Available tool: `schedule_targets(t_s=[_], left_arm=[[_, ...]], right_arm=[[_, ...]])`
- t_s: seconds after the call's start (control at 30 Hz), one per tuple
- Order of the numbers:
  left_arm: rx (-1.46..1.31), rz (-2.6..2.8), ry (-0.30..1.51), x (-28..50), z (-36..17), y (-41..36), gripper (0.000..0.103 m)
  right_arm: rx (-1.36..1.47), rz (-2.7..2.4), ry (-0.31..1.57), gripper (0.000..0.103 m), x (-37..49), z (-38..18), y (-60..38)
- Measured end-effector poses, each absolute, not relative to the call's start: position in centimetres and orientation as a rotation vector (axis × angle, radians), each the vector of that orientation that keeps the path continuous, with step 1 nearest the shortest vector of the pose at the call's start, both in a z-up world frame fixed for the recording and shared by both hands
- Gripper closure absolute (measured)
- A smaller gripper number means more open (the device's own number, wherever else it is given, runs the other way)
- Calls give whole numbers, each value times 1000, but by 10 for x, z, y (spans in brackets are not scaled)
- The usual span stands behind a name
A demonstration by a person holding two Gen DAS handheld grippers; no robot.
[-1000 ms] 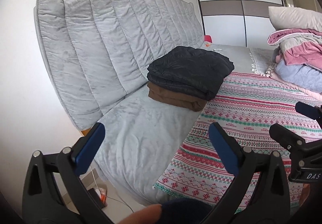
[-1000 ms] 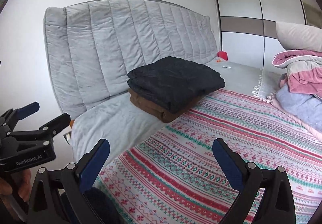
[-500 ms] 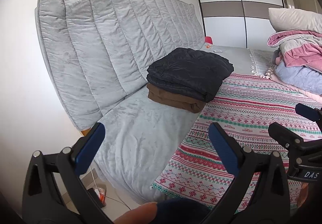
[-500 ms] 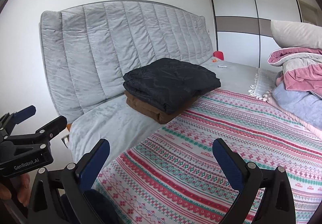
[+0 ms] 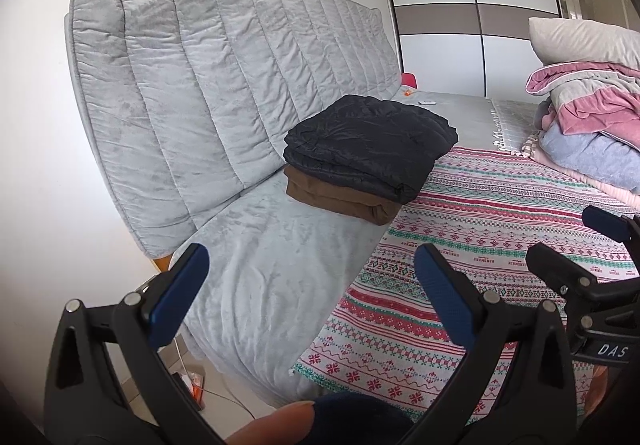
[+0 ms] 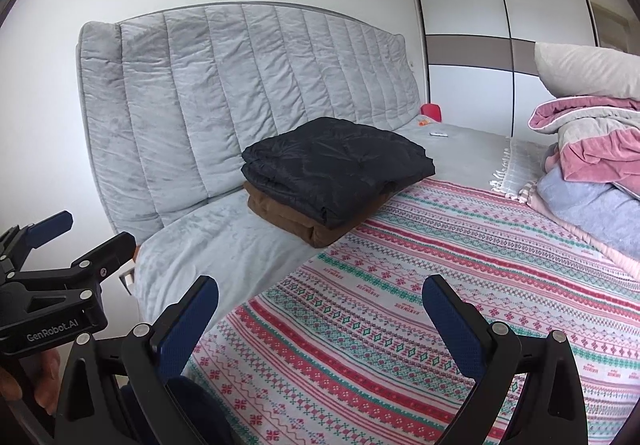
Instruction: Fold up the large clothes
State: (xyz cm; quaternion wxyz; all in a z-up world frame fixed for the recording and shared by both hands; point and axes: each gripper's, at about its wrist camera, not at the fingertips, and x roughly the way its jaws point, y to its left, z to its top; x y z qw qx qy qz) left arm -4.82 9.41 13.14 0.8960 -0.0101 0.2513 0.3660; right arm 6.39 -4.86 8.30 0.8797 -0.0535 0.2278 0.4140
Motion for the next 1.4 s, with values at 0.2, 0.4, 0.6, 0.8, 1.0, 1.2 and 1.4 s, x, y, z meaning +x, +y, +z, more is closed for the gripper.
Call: schedule_targets(t_s=[0.2,0.4,0.6,0.8,1.0,1.2,1.4], left_arm=[[-22,758,524,-46,130,96,1],[-20,749,536,-44,126,94,1],[-23,746,538,-43,125,96,1],[-24,745,542,-42,122,94,1],[-22,744,544,-42,121,94,1],[-22,740,546,-41,120,92,1],[-23,736,547,-41,120,92,1]], right_arm=[[-102,856,479,0,66,83,-51],[-107,847,478,0,67,82,-53],[-112,844,477,0,67,81,-53],[-114,843,477,0,67,81,-53],[-115,842,477,0,68,80,-53],[-115,840,478,0,68,79,-53],[-115,839,479,0,68,78,-54]])
